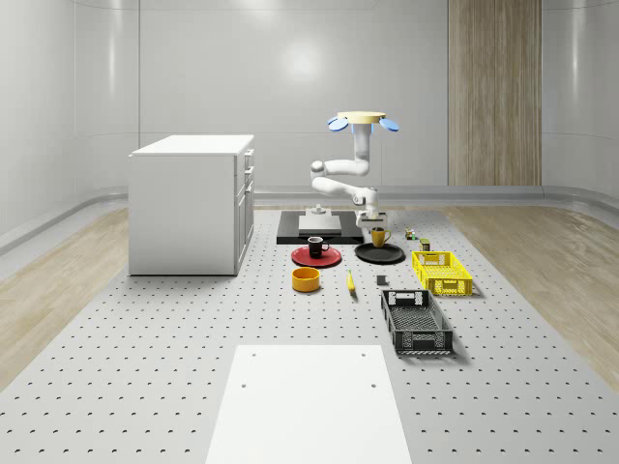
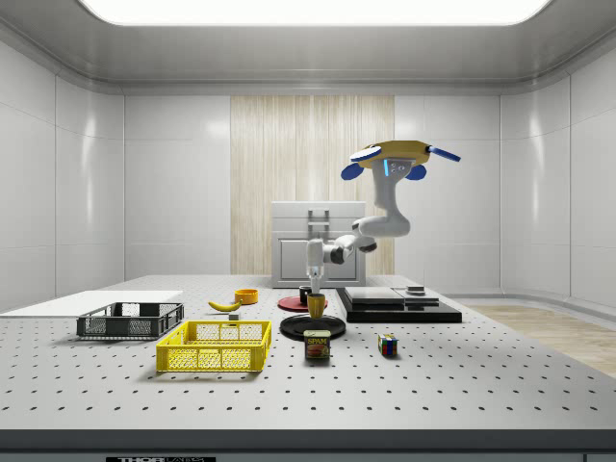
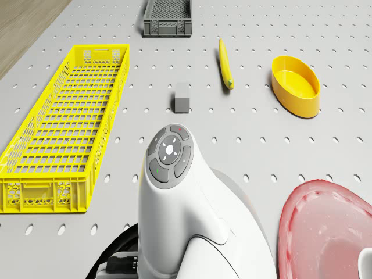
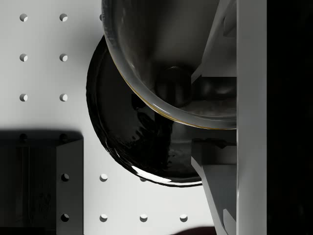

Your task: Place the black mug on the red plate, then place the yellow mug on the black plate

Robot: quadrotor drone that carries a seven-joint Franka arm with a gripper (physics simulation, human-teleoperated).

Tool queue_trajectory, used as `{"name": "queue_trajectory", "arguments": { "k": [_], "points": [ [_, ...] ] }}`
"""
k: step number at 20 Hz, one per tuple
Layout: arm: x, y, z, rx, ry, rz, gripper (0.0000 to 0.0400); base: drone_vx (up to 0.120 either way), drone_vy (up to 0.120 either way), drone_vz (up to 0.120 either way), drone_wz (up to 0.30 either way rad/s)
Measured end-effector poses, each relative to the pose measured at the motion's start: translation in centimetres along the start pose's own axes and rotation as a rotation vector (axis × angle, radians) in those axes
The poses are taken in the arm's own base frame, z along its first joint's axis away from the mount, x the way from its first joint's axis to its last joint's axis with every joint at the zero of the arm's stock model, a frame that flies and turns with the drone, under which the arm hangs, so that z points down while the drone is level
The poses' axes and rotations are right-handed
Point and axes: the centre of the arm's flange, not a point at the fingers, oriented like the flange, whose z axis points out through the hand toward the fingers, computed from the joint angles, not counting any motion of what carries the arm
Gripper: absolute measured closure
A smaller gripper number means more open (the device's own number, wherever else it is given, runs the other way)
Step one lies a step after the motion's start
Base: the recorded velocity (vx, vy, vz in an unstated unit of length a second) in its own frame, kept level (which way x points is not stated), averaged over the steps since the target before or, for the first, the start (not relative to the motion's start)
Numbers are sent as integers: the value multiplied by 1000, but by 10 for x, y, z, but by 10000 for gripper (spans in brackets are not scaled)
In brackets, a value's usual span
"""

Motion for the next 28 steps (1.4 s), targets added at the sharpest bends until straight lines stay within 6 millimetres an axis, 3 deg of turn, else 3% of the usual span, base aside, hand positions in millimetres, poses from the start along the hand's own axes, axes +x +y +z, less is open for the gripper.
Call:
{"name": "queue_trajectory", "arguments": {
  "k": [6,17,20,22,25,28],
  "points": [
    [0,0,17,0,0,0,290,0,0,0,0],
    [-11,-11,29,0,0,0,290,0,0,0,0],
    [-12,-12,30,0,0,0,149,0,0,0,0],
    [-12,-12,27,0,0,0,90,0,0,0,0],
    [-12,-12,17,0,0,0,43,0,0,0,0],
    [-13,-13,5,0,0,0,20,0,0,0,0]
  ]
}}
